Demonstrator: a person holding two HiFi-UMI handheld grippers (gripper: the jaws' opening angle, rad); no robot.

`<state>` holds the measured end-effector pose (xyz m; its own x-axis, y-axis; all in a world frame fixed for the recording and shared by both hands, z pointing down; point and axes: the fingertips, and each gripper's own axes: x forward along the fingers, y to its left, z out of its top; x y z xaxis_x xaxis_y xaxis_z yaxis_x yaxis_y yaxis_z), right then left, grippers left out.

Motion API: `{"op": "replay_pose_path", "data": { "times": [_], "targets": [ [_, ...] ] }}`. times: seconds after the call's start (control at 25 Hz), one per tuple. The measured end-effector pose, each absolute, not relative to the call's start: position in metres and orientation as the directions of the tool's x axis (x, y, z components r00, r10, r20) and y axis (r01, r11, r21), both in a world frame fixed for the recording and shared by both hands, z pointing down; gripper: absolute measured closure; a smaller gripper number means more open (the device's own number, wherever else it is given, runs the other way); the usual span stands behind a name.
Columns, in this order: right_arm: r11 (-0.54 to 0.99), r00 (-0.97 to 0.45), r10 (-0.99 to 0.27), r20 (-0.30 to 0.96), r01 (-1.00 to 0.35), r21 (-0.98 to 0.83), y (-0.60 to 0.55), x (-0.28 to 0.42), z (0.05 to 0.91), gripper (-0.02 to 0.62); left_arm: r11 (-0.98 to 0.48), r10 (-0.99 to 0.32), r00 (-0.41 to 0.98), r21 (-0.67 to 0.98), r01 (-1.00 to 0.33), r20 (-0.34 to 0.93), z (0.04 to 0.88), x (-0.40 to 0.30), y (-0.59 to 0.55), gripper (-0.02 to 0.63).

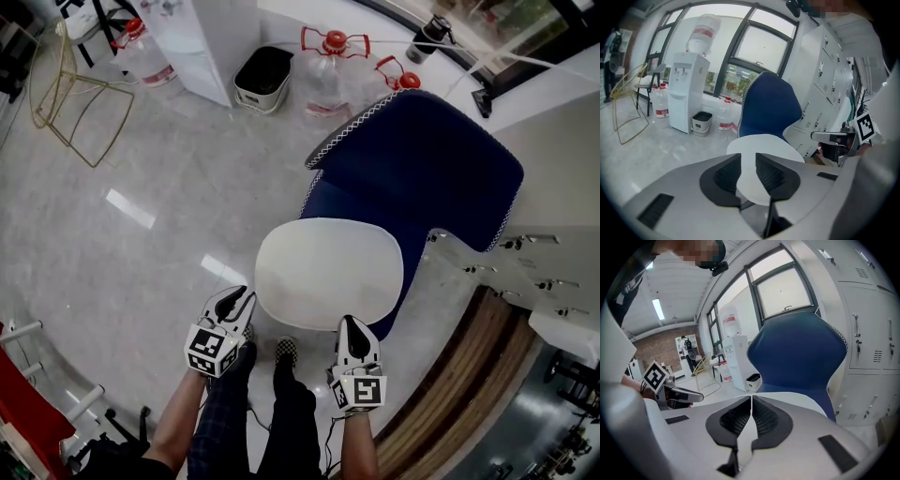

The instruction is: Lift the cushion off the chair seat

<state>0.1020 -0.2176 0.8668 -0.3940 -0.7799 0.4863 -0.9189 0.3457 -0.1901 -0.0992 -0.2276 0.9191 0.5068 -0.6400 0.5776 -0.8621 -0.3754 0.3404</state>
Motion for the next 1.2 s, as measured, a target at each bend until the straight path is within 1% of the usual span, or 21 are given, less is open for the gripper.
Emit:
{"op": "replay_pose_path", "data": {
  "times": [0.04,0.24,0.28,0.52,0.8,1.2],
  "targets": [
    [0.343,-0.392,-0.781,0.486,-0.920,-0.190,-0.218,0.102,0.867,0.566,-0.371,-0.632,0.516,0.360,-0.856,0.578,0.923,-0.098,-0.228,0.490],
    [0.339,-0.389,-0.779,0.491,-0.921,-0.192,-0.214,0.106,0.872,0.566,-0.334,-0.610,0.524,0.407,-0.850,0.594,0.941,-0.096,-0.230,0.390],
    [0.341,-0.390,-0.777,0.494,-0.921,-0.190,-0.212,0.107,0.874,0.566,-0.328,-0.603,0.527,0.415,-0.848,0.600,0.946,-0.096,-0.230,0.379],
    [0.329,-0.376,-0.779,0.502,-0.927,-0.183,-0.208,0.110,0.891,0.566,-0.320,-0.568,0.546,0.445,-0.836,0.616,0.978,-0.095,-0.228,0.359],
    [0.316,-0.362,-0.784,0.504,-0.932,-0.177,-0.207,0.110,0.910,0.566,-0.346,-0.542,0.563,0.445,-0.826,0.624,1.012,-0.086,-0.230,0.358],
    [0.302,-0.343,-0.787,0.513,-0.939,-0.164,-0.206,0.115,0.921,0.566,-0.352,-0.514,0.587,0.470,-0.809,0.626,1.036,-0.072,-0.237,0.359]
  ]
}}
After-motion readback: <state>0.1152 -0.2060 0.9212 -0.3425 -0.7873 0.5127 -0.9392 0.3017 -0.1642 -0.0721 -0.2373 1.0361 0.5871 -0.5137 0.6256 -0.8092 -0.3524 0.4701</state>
